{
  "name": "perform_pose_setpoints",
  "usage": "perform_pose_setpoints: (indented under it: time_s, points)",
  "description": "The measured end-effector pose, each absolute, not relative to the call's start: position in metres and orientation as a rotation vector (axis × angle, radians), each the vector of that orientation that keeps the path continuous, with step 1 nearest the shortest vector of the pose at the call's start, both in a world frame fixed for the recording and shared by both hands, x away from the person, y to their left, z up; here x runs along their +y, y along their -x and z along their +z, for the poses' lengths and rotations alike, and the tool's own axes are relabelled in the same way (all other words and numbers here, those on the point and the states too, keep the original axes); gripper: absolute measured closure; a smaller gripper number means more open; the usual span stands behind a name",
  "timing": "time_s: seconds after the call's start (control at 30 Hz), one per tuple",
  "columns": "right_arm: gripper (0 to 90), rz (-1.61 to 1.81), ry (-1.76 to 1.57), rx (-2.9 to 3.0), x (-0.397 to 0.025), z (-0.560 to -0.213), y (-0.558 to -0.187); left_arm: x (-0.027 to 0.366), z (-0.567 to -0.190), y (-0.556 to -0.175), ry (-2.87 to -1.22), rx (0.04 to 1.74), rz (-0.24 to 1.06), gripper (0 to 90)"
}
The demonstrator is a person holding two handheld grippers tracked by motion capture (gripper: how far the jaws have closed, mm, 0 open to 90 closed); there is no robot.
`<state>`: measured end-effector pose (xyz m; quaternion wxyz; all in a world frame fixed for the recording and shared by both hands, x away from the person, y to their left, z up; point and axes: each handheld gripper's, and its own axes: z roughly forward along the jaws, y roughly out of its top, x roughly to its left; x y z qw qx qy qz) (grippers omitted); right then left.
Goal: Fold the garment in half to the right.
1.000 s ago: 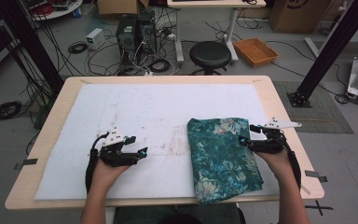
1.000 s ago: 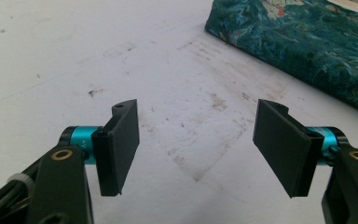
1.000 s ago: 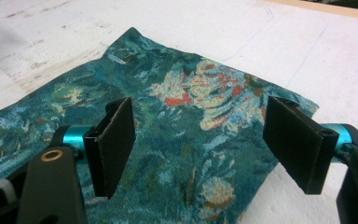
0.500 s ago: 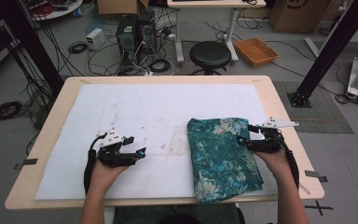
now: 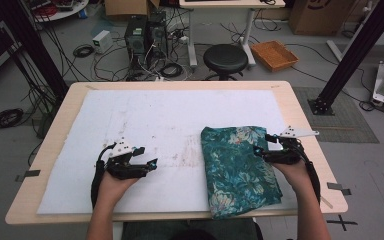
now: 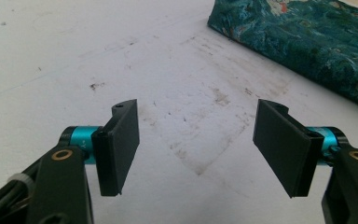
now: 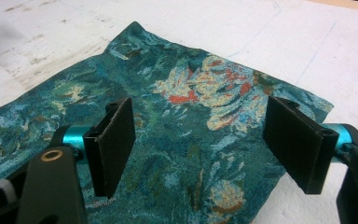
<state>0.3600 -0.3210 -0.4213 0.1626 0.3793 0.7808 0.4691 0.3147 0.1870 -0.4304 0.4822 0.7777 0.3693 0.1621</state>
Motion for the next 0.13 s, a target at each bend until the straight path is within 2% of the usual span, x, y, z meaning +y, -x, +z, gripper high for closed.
perform_pose_setpoints:
  time_s: [0.13]
  points:
    - [25.8,1.343,-1.075,2.224,-0.3207,-0.4208,-0.3598,0.1876,-0.4296,-0.3148,-1.893,0.899,0.397,31.6]
